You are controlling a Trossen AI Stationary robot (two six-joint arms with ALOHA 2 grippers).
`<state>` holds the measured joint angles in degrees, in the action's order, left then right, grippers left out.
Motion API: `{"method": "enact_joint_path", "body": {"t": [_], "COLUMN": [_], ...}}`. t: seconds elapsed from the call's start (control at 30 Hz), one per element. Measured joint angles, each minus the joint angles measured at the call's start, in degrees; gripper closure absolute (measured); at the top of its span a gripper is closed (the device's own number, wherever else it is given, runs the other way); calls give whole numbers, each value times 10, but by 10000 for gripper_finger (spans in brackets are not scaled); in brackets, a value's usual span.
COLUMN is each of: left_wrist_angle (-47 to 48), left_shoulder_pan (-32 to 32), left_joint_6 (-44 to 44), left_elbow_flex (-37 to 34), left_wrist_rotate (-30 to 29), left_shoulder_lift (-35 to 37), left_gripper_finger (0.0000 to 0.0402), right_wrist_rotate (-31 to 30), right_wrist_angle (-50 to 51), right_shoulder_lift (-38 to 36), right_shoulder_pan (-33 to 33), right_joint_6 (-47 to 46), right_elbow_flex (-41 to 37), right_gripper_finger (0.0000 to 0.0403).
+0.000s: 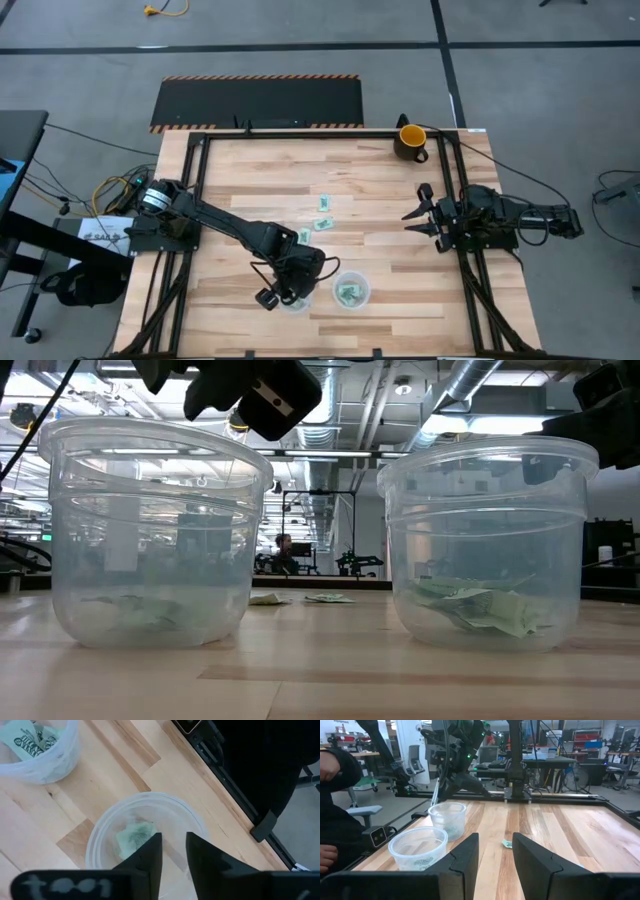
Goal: Pick and place Stevia / Truvia into bins
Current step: Put the white stevia pack into the left transparent basket
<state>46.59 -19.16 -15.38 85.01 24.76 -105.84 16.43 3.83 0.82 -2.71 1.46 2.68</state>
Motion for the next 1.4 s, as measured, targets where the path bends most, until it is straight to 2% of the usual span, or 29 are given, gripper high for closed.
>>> {"method": "enact_joint_path", "body": {"t": [0.2,0.67,1.0,1.27,1.4], "left_wrist_angle": [1,30,41,34,30], "left_shoulder_pan": [0,8,48,103,140], "left_joint_6": [1,-42,-61,-97,-117], "left_elbow_flex": [0,0,0,0,0], "left_wrist_rotate": [-2,0,-2,-91,-111], "left_shoulder_lift": [0,4,61,104,104], "left_gripper_finger": [303,301,301,301,301], "right_wrist_rotate": [0,0,0,0,0], "right_wrist_angle": [0,0,0,0,0], "right_shoulder_lift": [0,0,0,0,0], "right_shoulder_pan": [0,0,0,0,0], "right_joint_6": [0,0,0,0,0], "right_elbow_flex": [0,0,0,0,0], "right_gripper_finger": [290,290,290,290,290]}}
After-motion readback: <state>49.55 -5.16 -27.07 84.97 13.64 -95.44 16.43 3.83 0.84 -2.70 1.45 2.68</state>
